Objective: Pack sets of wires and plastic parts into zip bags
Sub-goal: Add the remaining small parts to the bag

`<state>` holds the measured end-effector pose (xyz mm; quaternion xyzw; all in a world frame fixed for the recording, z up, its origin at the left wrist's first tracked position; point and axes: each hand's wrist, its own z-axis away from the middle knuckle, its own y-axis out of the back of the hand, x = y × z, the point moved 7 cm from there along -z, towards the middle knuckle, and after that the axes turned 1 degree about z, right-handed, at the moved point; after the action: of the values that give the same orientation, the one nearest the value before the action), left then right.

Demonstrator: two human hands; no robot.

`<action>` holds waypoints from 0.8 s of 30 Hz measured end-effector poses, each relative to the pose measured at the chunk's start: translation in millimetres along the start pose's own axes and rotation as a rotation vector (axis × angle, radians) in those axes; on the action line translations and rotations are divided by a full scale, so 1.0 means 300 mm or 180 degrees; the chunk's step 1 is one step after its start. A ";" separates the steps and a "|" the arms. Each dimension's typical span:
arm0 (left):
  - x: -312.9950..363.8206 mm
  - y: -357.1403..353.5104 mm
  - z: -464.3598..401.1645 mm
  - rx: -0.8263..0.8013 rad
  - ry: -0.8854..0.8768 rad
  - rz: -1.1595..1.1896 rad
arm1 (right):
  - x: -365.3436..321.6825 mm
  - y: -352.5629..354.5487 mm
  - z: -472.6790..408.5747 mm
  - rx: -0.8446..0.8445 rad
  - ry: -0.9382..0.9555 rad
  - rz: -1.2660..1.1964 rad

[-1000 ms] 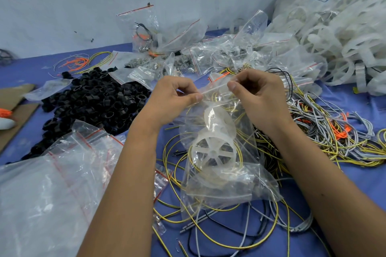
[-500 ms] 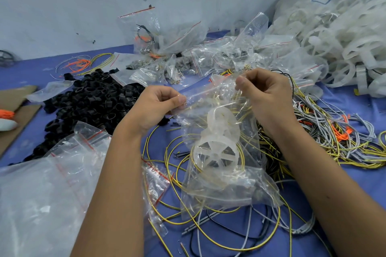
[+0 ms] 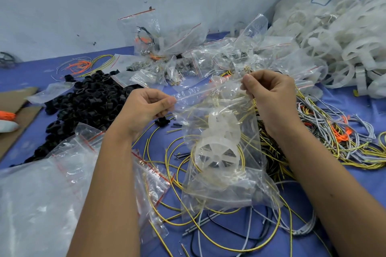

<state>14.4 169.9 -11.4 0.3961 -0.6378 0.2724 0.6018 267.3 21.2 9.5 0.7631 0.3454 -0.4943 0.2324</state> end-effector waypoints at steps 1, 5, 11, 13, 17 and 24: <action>-0.004 -0.002 0.000 0.0014 0.0023 -0.0047 | -0.001 0.002 0.000 -0.0003 0.0003 0.0009; -0.001 -0.009 0.004 -0.0006 -0.0038 -0.0107 | 0.000 0.001 0.001 -0.0023 0.0014 0.0051; 0.019 0.000 -0.014 0.0059 -0.0318 -0.0101 | -0.013 -0.016 0.004 -0.0233 0.0062 -0.0041; 0.021 -0.023 -0.014 -0.0097 -0.0269 -0.0130 | -0.020 -0.034 0.009 -0.0405 0.0125 -0.0008; 0.026 -0.081 -0.011 -0.0322 -0.0237 -0.0270 | -0.020 -0.048 0.013 -0.0477 0.0232 0.0149; 0.025 -0.104 -0.014 -0.0298 -0.0175 -0.0179 | -0.028 -0.053 0.017 -0.0524 0.0228 0.0176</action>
<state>42.9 155.4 -7.5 0.3927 -0.6547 0.2143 0.6094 249.9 25.6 14.8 0.7678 0.3717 -0.4302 0.2954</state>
